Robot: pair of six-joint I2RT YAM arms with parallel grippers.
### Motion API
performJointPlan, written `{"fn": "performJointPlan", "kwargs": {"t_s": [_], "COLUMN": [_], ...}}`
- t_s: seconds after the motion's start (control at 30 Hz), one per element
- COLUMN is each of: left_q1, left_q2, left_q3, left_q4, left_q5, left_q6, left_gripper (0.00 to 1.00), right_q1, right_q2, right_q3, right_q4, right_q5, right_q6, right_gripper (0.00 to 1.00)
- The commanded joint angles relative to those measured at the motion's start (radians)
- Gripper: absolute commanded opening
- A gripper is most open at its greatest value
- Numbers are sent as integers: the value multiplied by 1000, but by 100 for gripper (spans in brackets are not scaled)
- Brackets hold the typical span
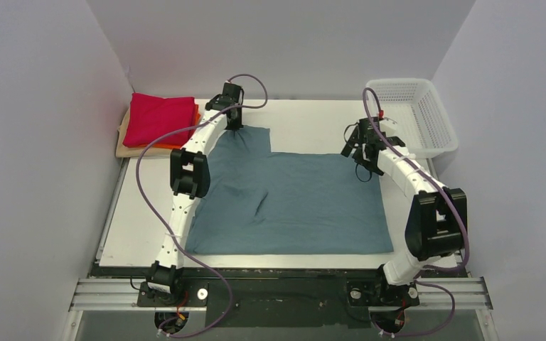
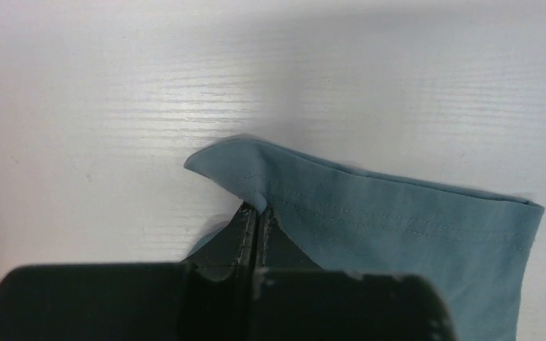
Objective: Fold and stack the t-shirts
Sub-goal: Grab the side of the flattened tshirt furthest away from the robot with both arms
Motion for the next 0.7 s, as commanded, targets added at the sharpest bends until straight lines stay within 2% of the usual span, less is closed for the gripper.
{"fn": "performJointPlan", "kwargs": {"t_s": [0.0,0.27,0.43,0.67], "left_q1": [-5,-5,-5,-5], "left_q2": [-28,-227,-293,-337], "left_q3": [-57,-247,-324,-389], "left_q4": [-53,128,183,195], "left_q5": [50,134,184,216], "left_q6": [3,6,-6,-9], "left_gripper": [0,0,0,0], "right_q1": [-5,-5,15,17], "right_q2": [113,439,560,645], "right_q3": [135,450,626,677], "right_q4": [-14,-109,-234,-355], "right_q5": [97,236,265,259], "right_q6": [27,156,230,299], "right_gripper": [92,80,74,72]}}
